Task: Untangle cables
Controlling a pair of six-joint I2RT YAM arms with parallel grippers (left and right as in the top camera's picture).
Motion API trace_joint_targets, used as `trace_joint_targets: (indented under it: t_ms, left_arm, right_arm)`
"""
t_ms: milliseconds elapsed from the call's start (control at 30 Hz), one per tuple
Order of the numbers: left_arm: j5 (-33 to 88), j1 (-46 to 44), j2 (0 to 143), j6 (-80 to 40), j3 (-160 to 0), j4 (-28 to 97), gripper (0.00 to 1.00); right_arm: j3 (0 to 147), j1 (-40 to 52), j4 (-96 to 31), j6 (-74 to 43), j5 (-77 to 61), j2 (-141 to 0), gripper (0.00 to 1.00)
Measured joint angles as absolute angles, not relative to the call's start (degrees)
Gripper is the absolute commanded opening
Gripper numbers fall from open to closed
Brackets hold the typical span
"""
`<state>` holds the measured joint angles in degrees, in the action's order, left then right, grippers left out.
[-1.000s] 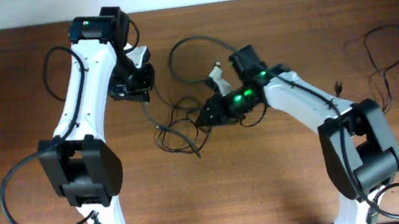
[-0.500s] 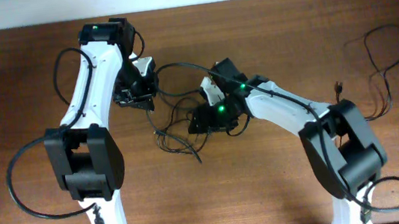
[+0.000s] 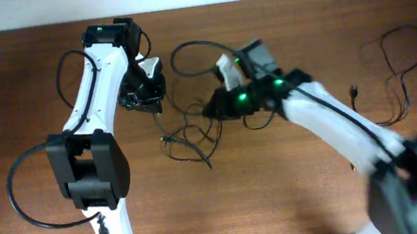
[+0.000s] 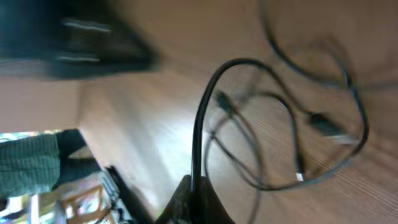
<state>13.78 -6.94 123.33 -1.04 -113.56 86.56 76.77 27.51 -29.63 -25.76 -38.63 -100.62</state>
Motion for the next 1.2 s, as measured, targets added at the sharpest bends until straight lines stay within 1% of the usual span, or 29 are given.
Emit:
trace_joint_targets:
  t_ms: [167, 367, 467, 567, 667, 800, 933, 1033, 1067, 1200]
  left_arm:
    - [13.78, -6.94, 123.33, -1.06, -113.54, 86.06, 0.05]
    - [13.78, -6.94, 123.33, -1.06, -113.54, 86.06, 0.05]
    - [13.76, -6.94, 123.33, -1.06, -113.54, 85.84, 0.02]
    - [13.78, -6.94, 123.48, -1.06, -113.54, 85.67, 0.0]
    - [13.8, -6.94, 124.75, -1.06, -113.54, 85.69, 0.0]
    - [13.78, -6.94, 125.78, -1.08, -113.45, 85.62, 0.0]
    - [13.76, -6.94, 125.8, -1.06, -113.45, 85.65, 0.0]
    - [13.78, -6.94, 125.8, -1.08, -113.45, 85.67, 0.0]
    - [13.76, -6.94, 125.8, -1.06, -113.45, 85.65, 0.0]
    - [13.78, -6.94, 125.8, -1.06, -113.45, 85.67, 0.0]
  right_arm:
    - [77.58, 27.51, -29.58, -25.02, -35.35, -84.33, 0.04]
    - [77.49, 27.51, -21.28, -19.53, -33.52, -72.05, 0.04]
    - [77.52, 27.51, -18.74, -17.21, -31.46, -65.82, 0.04]
    - [77.56, 27.51, -20.01, -13.21, -26.35, -59.35, 0.04]
    - [77.78, 27.57, -26.68, -10.44, -17.5, -55.94, 0.04]
    - [77.8, 27.57, -36.71, -9.26, -6.33, -55.79, 0.04]
    - [77.84, 27.57, -47.55, -8.78, 2.96, -58.74, 0.04]
    - [77.8, 27.57, -53.47, -8.8, 6.96, -61.87, 0.04]
    - [77.71, 27.57, -56.73, -8.78, 8.97, -64.14, 0.04]
    - [77.8, 27.55, -63.13, -8.78, 11.79, -71.9, 0.04]
